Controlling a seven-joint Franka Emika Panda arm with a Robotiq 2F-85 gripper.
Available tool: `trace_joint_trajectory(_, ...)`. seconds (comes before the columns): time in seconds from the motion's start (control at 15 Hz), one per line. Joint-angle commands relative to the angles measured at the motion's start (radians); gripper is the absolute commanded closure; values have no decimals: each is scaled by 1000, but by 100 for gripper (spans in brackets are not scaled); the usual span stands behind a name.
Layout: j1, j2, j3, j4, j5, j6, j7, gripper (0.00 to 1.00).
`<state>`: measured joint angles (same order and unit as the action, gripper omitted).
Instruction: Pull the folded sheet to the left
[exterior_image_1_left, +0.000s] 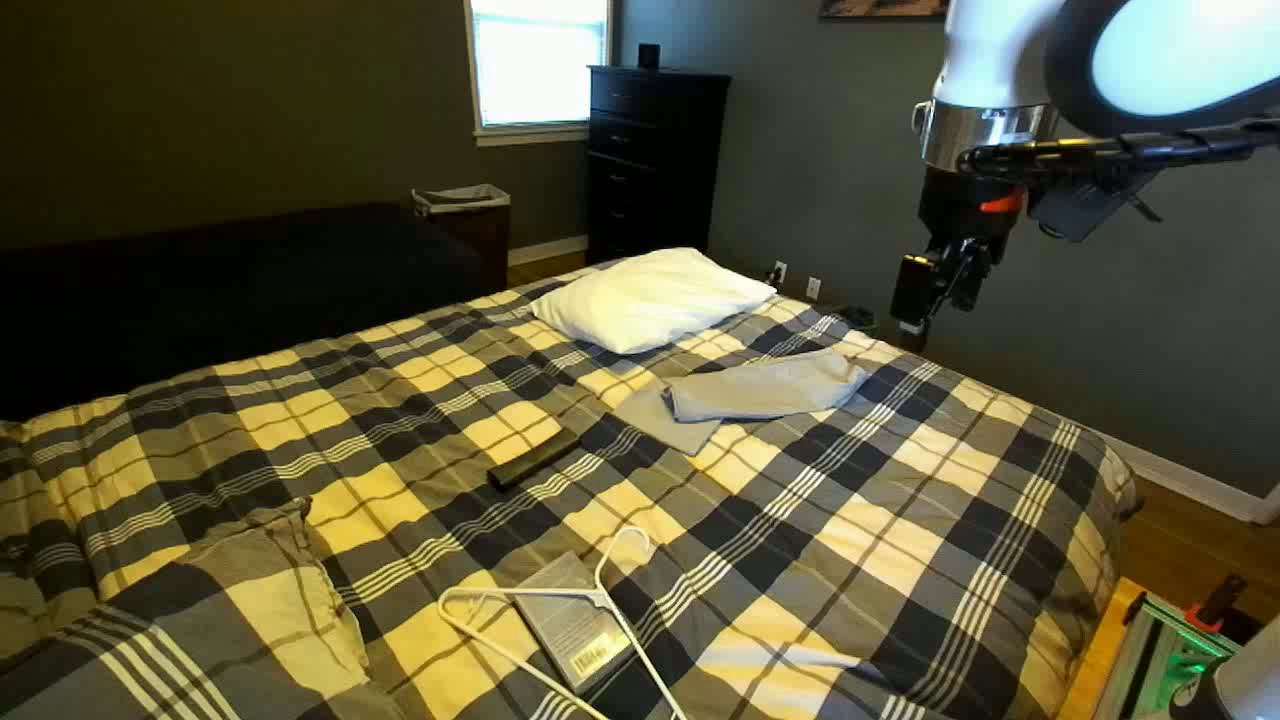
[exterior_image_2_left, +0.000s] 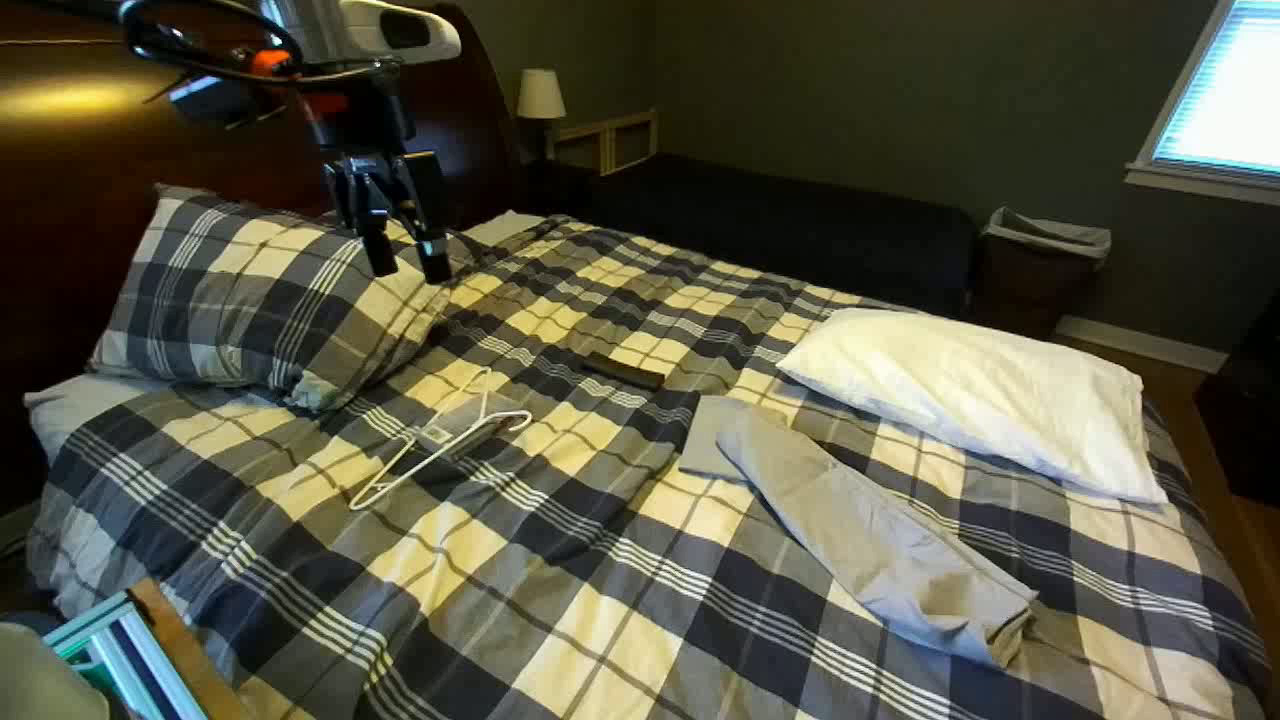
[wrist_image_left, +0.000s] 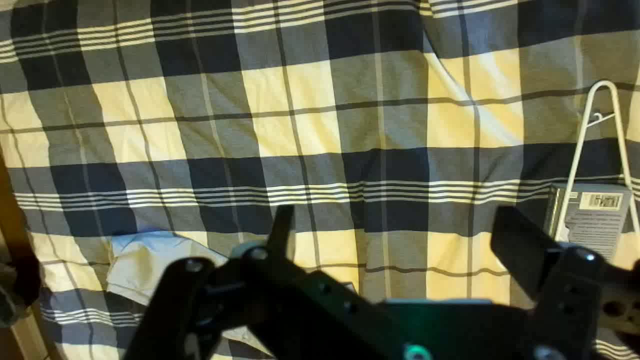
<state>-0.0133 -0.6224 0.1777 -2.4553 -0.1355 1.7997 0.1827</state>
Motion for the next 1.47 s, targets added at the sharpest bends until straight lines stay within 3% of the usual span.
trace_joint_trajectory(0.0, 20, 3, -16, 2, -9, -4, 9, 0)
trace_joint_trajectory(0.47, 20, 3, -16, 2, -9, -4, 9, 0)
trace_joint_trajectory(0.6, -10, 45, 11, 28, -29, -4, 96, 0)
trace_joint_trajectory(1.0, -67, 345, 68, 183, -200, 80, 216, 0)
trace_joint_trajectory(1.13, -77, 460, 71, 259, -226, 50, 143, 0)
trace_joint_trajectory(1.33, -75, 648, 43, 415, -179, 4, -2, 0)
trace_joint_trajectory(1.4, -18, 512, 0, 283, -201, 63, 74, 0)
